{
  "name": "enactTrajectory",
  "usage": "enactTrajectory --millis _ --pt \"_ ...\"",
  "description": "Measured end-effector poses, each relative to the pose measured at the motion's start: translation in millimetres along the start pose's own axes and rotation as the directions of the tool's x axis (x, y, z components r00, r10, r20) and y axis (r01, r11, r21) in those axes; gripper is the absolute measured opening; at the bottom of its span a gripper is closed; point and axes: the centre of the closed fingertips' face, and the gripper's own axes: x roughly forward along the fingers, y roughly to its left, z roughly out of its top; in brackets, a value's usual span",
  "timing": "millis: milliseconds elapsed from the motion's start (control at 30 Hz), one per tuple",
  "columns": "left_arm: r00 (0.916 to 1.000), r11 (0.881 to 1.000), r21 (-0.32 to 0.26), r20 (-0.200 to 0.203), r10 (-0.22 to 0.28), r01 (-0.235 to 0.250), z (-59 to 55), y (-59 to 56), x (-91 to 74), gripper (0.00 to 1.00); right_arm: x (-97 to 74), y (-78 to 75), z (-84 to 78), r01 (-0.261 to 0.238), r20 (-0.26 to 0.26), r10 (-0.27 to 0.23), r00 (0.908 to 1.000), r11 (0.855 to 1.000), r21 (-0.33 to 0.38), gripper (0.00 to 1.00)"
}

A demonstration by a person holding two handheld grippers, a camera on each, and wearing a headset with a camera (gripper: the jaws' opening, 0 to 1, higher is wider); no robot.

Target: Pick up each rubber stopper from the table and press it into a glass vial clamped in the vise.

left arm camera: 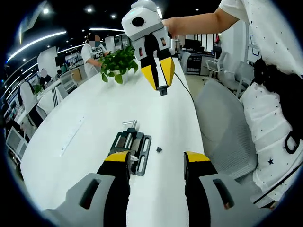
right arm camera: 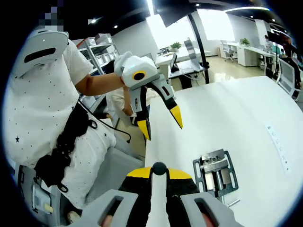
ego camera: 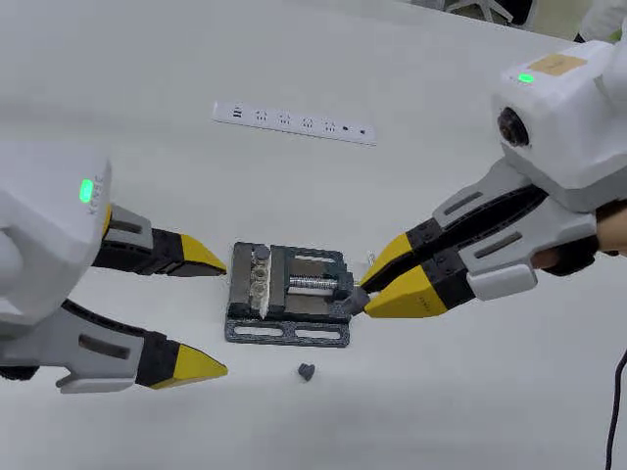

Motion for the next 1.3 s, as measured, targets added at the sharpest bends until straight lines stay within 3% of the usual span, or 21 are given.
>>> enactTrajectory --millis 133,300,500,733,1100,1300 --pt "0.9998 0.999 -0.033 0.004 0.018 -0.018 -9.5 0.4 1.5 0.44 5.6 -11.0 -0.2 0.051 -0.058 -0.054 0.9969 0.998 -0.040 0.05" --pt "0.9986 0.996 -0.073 -0.006 0.053 -0.053 -23.1 4.9 4.0 0.47 14.1 -22.0 1.1 0.080 -0.116 -0.089 0.9893 0.994 -0.075 0.05" --pt "0.9951 0.990 -0.097 -0.014 0.098 -0.099 -42.5 12.3 8.3 0.52 23.5 -41.6 1.3 0.127 -0.155 -0.137 0.9784 0.989 -0.076 0.05" --pt "0.9927 0.980 -0.155 -0.014 0.120 -0.121 -57.3 12.8 12.4 0.61 40.2 -65.8 6.0 0.167 -0.193 -0.179 0.9647 0.983 -0.076 0.05" --pt "0.9898 0.973 -0.184 -0.017 0.142 -0.142 -72.3 16.1 17.0 0.70 72.9 -103.6 2.5 0.218 -0.239 -0.233 0.9426 0.972 -0.090 0.05" --pt "0.9870 0.968 -0.207 0.038 0.156 -0.145 -71.5 20.8 18.9 0.74 87.0 -120.7 -6.0 0.243 -0.273 -0.263 0.9254 0.964 -0.104 0.05"
